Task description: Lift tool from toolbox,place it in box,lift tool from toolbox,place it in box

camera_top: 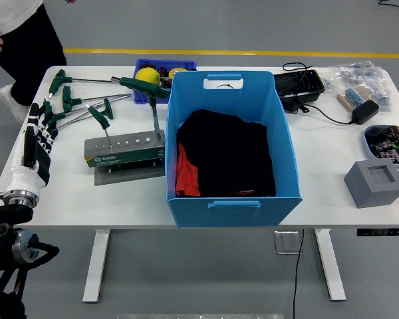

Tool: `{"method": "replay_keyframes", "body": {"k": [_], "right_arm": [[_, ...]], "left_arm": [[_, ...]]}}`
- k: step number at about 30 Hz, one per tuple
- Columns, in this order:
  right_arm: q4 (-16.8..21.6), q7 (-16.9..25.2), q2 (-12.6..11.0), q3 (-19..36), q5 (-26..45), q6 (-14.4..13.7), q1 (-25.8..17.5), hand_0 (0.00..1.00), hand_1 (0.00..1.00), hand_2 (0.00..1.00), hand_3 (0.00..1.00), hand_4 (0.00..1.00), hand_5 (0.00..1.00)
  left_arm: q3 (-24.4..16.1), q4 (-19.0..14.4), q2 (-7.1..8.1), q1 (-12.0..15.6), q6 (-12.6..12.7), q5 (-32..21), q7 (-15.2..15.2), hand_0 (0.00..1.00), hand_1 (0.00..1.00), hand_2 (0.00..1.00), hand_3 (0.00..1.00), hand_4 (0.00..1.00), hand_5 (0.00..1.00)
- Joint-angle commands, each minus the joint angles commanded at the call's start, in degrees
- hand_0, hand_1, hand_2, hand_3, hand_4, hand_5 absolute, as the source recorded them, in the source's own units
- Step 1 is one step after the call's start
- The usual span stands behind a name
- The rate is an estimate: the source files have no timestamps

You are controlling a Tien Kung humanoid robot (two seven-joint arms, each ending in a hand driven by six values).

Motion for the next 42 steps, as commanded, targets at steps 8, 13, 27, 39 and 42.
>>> {"method": "replay_keyframes", "body": {"k": [8,13,27,39,42], "right_arm": [[0.0,0.0,0.0,0.0,-0.2,0.0,-0.2,0.684,0.664,0.727,0.573,0.769,0.693],[0.0,-0.1,0.0,0.0,-0.3,0.0,-0.2,0.683,0.663,0.727,0.573,0.769,0.693],[0.0,0.0,0.0,-0.2,0.3,-0.1,-0.1,0.683,0.663,0.727,0.573,0.769,0.693],[0.0,0.1,-0.1,-0.4,0.6,0.0,0.1,0.683,0.664,0.727,0.573,0.769,0.693],[0.0,0.1,-0.1,-0.3,0.6,0.1,0.1,0.683,0.664,0.727,0.573,0.769,0.694]], "left_arm": [[0.2,0.0,0.01,0.1,0.0,0.2,0.1,0.998,0.998,0.998,0.998,0.887,0.998],[0.3,-0.1,0.04,0.1,0.0,0.5,0.1,0.998,0.998,0.998,0.998,0.887,0.998],[0.5,-0.2,0.06,0.0,0.1,0.9,0.1,0.998,0.998,0.998,0.998,0.886,0.998],[0.3,-0.7,-0.28,-0.5,0.5,4.0,0.1,0.998,0.998,0.998,0.998,0.913,0.998],[0.2,-1.4,-0.36,-0.8,1.1,7.9,-0.1,0.998,0.998,0.998,0.998,0.998,0.895]]}}
